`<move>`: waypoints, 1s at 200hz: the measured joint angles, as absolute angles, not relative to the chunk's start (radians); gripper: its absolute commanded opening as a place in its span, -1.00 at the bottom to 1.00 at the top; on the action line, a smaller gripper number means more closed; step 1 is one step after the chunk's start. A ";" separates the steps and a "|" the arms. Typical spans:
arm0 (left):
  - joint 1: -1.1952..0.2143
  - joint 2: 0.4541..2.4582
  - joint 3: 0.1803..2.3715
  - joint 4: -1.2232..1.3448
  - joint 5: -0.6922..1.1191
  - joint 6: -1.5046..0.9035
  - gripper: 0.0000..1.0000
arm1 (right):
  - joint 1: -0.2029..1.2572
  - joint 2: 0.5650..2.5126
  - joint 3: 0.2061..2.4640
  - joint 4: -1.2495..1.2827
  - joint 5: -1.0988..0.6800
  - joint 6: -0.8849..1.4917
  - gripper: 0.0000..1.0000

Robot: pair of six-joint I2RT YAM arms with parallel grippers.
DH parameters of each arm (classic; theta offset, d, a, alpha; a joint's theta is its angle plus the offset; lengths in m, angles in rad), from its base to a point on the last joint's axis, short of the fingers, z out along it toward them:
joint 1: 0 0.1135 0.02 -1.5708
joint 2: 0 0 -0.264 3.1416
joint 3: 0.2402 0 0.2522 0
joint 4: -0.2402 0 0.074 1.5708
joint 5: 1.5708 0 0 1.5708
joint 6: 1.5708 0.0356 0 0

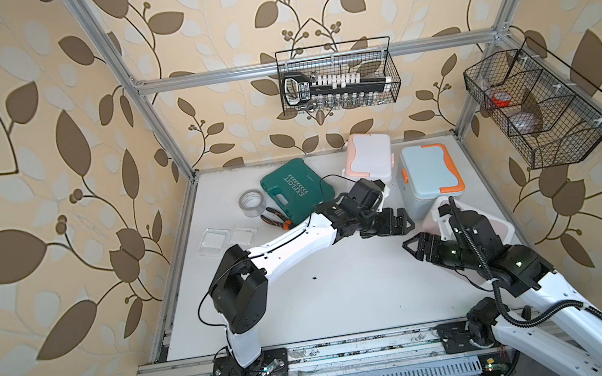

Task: Open first aid kits and take out gauze
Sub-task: Move the first aid kit to the center of the board.

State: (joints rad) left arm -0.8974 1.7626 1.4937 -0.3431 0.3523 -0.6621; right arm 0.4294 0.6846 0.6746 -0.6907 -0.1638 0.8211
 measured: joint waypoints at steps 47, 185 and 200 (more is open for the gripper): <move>-0.832 1.588 1.407 -0.345 0.251 -0.654 0.98 | 0.382 0.829 0.690 -0.664 -0.121 0.772 0.61; -0.607 1.647 1.512 -0.455 0.251 -0.566 0.98 | -0.075 0.923 0.832 -0.597 -0.332 0.551 0.62; -0.575 1.687 1.557 -0.460 0.260 -0.549 0.98 | -0.002 0.942 0.865 -0.560 -0.347 0.555 0.60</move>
